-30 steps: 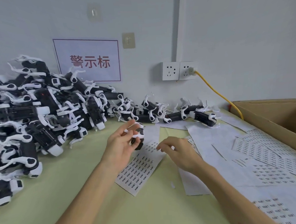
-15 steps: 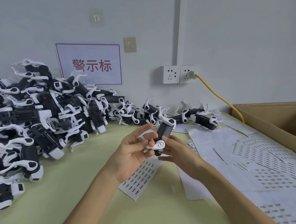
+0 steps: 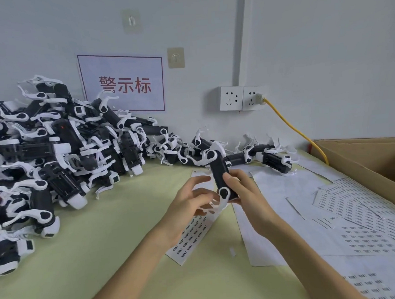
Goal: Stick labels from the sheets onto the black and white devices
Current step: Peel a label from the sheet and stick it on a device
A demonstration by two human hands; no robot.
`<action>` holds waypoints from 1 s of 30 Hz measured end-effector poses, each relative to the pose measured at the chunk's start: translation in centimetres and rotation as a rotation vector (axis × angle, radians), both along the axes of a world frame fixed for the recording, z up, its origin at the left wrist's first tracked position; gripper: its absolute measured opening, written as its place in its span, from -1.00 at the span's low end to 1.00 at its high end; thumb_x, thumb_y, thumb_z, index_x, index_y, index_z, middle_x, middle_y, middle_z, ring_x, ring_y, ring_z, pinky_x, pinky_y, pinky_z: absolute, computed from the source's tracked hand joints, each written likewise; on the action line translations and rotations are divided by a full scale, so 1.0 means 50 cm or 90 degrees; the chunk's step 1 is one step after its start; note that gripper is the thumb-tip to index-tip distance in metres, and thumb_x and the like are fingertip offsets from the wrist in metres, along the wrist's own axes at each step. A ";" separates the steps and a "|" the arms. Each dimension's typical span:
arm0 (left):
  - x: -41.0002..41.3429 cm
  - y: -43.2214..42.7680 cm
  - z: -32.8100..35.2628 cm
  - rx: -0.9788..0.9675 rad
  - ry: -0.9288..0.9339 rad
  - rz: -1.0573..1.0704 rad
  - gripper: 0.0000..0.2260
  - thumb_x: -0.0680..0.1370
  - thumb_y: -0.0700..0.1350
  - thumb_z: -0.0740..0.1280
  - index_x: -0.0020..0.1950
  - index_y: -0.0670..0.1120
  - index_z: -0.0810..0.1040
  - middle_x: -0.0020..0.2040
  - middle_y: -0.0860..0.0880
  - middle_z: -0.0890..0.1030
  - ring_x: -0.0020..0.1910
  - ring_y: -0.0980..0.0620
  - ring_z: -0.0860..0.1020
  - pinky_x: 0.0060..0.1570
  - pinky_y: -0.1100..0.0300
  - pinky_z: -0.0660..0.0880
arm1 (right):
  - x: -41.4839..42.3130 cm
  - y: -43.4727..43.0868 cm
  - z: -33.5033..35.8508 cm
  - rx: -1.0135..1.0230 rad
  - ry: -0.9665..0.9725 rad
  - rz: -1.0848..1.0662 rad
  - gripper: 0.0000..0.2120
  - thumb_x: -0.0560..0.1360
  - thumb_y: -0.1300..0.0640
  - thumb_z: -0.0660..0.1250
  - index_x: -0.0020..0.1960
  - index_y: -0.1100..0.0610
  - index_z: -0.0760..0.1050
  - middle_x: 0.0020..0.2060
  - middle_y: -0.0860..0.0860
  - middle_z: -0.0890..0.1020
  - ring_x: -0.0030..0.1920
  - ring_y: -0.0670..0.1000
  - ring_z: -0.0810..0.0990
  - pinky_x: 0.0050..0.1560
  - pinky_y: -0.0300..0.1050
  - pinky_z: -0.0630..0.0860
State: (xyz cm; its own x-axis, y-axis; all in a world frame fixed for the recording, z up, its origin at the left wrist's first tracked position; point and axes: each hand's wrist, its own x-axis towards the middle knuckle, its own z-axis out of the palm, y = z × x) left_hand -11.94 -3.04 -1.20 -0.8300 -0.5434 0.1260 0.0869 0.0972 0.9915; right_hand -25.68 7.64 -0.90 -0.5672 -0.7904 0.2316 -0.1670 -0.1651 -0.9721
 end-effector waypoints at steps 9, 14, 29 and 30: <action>-0.004 0.004 0.002 0.138 0.047 -0.008 -0.63 0.70 0.07 0.19 0.23 -0.19 0.59 -0.08 -0.09 0.67 -0.17 0.00 0.63 -0.17 0.17 0.51 | 0.023 0.003 0.000 0.063 0.025 0.062 -0.69 0.72 0.00 0.10 0.30 0.14 0.49 -0.07 0.13 0.56 -0.11 0.07 0.47 -0.07 0.00 0.37; -0.005 0.011 -0.007 0.106 0.020 0.013 -0.65 0.71 0.11 0.18 0.24 -0.12 0.58 -0.19 -0.33 0.58 -0.16 -0.15 0.57 -0.23 0.16 0.50 | 0.020 0.006 0.001 0.053 0.071 0.079 -0.74 0.72 0.08 0.14 0.32 0.01 0.52 -0.08 0.07 0.61 -0.16 -0.05 0.55 -0.09 -0.08 0.44; -0.012 0.013 -0.029 -0.078 0.007 -0.011 -0.74 0.72 -0.04 0.24 0.29 0.31 0.55 -0.23 0.10 0.58 -0.27 0.11 0.57 -0.16 0.20 0.52 | 0.005 0.003 -0.001 0.054 0.105 -0.037 -0.75 0.64 -0.08 0.31 0.02 0.11 0.48 -0.16 0.16 0.72 -0.13 0.23 0.68 -0.11 0.14 0.63; -0.013 0.013 -0.029 -0.071 0.006 -0.020 -0.74 0.71 -0.04 0.26 0.31 0.29 0.54 -0.24 0.09 0.57 -0.28 0.09 0.56 -0.18 0.20 0.52 | 0.004 0.003 0.000 0.058 0.101 -0.041 -0.72 0.64 -0.09 0.30 -0.01 0.14 0.48 -0.21 0.07 0.72 -0.20 0.15 0.67 -0.18 0.03 0.61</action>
